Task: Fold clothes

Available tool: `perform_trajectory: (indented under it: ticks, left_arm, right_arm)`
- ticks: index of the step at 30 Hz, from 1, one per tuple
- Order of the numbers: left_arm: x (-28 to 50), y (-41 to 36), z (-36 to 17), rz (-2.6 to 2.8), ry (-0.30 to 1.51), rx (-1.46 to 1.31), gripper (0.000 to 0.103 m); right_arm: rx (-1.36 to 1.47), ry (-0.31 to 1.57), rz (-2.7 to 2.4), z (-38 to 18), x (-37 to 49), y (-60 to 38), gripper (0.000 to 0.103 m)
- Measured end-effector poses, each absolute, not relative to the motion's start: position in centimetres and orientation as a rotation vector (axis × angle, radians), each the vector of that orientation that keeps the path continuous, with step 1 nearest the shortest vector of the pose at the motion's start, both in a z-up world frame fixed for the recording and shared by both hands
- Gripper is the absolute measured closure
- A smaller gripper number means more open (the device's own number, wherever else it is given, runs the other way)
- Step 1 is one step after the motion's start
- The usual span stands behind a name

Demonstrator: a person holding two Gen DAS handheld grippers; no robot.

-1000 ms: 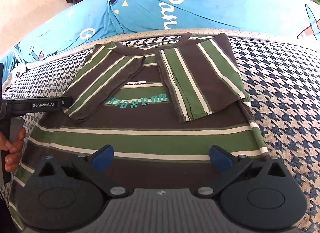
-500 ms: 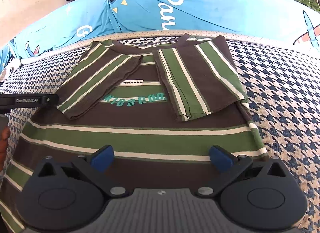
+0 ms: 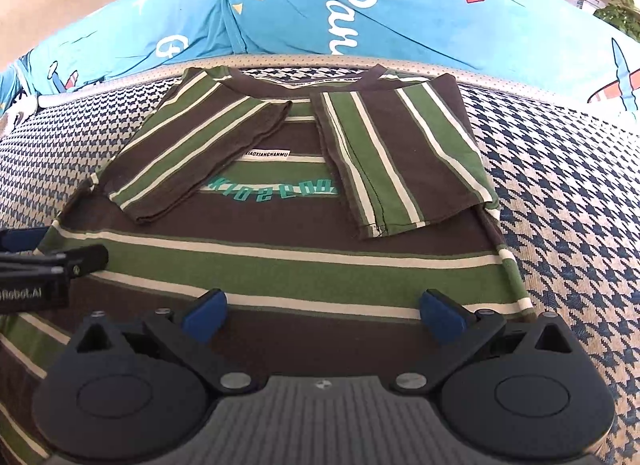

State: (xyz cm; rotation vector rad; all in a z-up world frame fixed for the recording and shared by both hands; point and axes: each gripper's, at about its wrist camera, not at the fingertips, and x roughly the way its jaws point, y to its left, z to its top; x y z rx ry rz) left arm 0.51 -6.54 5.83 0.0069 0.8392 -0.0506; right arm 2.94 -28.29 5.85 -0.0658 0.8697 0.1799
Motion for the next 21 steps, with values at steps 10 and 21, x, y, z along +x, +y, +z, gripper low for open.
perform_trajectory:
  ticks: [10,21]
  left_arm:
    - [-0.7,-7.1,5.4,-0.045,0.822,0.038,0.011]
    - [-1.5,-6.1,4.8,0.003,0.808,0.037,0.003]
  right_arm:
    - [-0.083,0.872,0.174,5.9,2.6,-28.2,0.000]
    - [-0.058,0.883,0.141,6.3,2.0,-29.2,0.000]
